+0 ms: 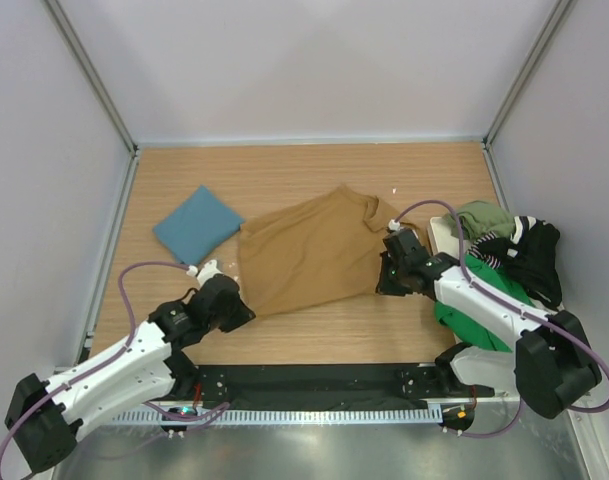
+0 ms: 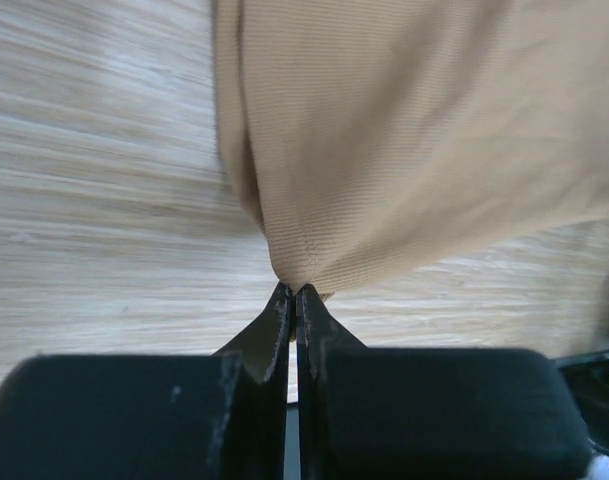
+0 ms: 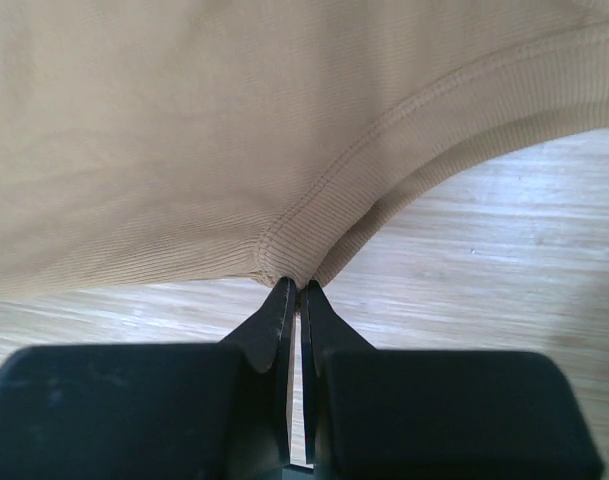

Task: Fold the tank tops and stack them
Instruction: Flatten the tank top out

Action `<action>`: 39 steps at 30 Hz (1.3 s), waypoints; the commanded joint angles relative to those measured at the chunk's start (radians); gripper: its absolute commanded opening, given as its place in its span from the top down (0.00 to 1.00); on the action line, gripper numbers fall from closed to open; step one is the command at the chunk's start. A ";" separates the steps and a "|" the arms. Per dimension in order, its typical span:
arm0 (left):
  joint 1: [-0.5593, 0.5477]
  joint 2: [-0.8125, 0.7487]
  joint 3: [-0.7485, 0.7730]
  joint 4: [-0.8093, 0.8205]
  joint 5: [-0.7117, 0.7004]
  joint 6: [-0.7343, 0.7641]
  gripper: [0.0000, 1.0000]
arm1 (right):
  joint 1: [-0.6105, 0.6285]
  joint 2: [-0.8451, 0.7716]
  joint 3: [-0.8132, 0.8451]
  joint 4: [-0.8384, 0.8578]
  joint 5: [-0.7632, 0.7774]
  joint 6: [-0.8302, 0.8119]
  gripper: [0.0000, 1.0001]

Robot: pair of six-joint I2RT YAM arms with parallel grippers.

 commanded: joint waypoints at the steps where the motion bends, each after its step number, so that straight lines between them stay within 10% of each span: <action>1: 0.039 0.033 0.005 0.011 0.036 -0.005 1.00 | 0.003 0.029 0.113 -0.032 0.051 -0.025 0.99; 10: 0.256 0.035 -0.004 0.062 0.189 0.050 1.00 | 0.004 0.223 0.323 -0.047 0.083 -0.088 0.99; 21: 0.271 0.082 0.036 0.114 0.263 0.116 1.00 | -0.010 0.209 0.374 -0.045 0.057 -0.095 0.99; 39: 0.555 0.822 1.286 -0.030 0.245 0.372 1.00 | -0.225 0.622 1.447 -0.206 -0.099 -0.192 0.99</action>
